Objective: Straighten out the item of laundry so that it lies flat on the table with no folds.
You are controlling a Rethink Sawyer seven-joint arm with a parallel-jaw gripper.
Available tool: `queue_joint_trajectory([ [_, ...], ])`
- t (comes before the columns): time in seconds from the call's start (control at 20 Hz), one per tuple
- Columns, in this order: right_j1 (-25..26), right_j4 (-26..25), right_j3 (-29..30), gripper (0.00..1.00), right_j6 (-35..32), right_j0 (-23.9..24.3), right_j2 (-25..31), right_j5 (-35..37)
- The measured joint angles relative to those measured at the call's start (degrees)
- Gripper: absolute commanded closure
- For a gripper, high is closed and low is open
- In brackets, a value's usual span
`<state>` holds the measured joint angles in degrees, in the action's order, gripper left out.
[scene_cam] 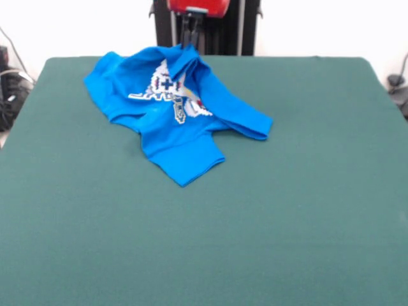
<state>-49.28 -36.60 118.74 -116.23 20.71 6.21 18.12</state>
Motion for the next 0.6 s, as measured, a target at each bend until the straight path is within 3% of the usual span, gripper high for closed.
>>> queue_joint_trajectory([
  [0.6,4.9,0.2,3.0,1.00,-0.3,-10.3,-11.6,-16.1],
])
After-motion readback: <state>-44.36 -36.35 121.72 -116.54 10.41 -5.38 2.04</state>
